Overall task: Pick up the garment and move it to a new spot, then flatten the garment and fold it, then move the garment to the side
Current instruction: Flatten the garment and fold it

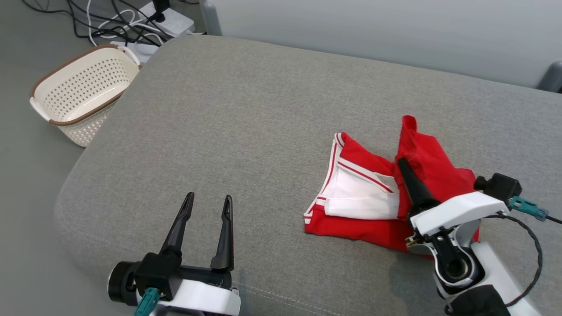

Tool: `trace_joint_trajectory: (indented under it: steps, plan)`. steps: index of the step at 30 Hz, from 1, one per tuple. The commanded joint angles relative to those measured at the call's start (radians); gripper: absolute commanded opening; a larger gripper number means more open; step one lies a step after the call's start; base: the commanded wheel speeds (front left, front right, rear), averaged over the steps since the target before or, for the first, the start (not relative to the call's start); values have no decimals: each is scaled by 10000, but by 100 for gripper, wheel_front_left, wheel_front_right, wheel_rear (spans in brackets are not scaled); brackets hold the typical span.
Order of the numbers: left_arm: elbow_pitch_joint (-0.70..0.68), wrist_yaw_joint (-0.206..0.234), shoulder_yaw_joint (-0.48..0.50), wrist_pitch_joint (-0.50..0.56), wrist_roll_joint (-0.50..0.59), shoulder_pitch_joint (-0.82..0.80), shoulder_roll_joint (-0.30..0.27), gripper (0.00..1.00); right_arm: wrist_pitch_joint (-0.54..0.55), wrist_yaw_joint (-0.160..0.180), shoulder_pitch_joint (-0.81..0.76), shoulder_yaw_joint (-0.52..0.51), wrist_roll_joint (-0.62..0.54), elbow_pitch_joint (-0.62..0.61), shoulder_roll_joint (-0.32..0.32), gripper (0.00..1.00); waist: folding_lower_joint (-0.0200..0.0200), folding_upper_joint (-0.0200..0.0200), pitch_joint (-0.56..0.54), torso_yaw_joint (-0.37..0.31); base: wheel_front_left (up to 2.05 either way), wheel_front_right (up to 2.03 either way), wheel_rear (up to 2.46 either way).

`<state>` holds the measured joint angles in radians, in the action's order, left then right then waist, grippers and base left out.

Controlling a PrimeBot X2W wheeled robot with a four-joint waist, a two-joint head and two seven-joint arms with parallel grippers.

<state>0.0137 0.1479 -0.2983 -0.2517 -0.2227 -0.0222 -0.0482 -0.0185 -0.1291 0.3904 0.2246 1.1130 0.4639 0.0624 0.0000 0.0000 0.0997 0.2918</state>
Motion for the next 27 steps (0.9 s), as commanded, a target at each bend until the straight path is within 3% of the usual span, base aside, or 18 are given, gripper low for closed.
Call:
trace_joint_trajectory:
  steps: [1,15,16,17,18,27]
  plan:
    - [-213,107,257,-101,-65,-158,-20,100,-162,-16,388,439,187,-198,-113,0,0,0,50,157,0,0,0]
    - [-145,197,57,-101,-191,-340,-20,100,-1465,-16,1489,2906,1653,1684,-120,0,0,0,422,460,0,0,0]
    - [-140,197,51,-101,-185,-352,-20,100,-1538,-16,1575,3058,1789,1833,-121,16,0,0,438,464,0,0,0]
    - [-140,197,51,-101,-185,-352,-20,100,-1538,-16,1575,3058,1789,1833,-121,16,0,0,438,464,0,0,0]
    - [-133,197,45,-101,-180,-359,-20,100,-1619,-16,1665,3202,1939,1972,-121,100,0,0,448,465,0,0,0]
    - [31,167,46,-101,-133,-350,-20,100,-1830,-16,2076,5231,3573,1764,-121,100,0,0,321,375,0,0,0]
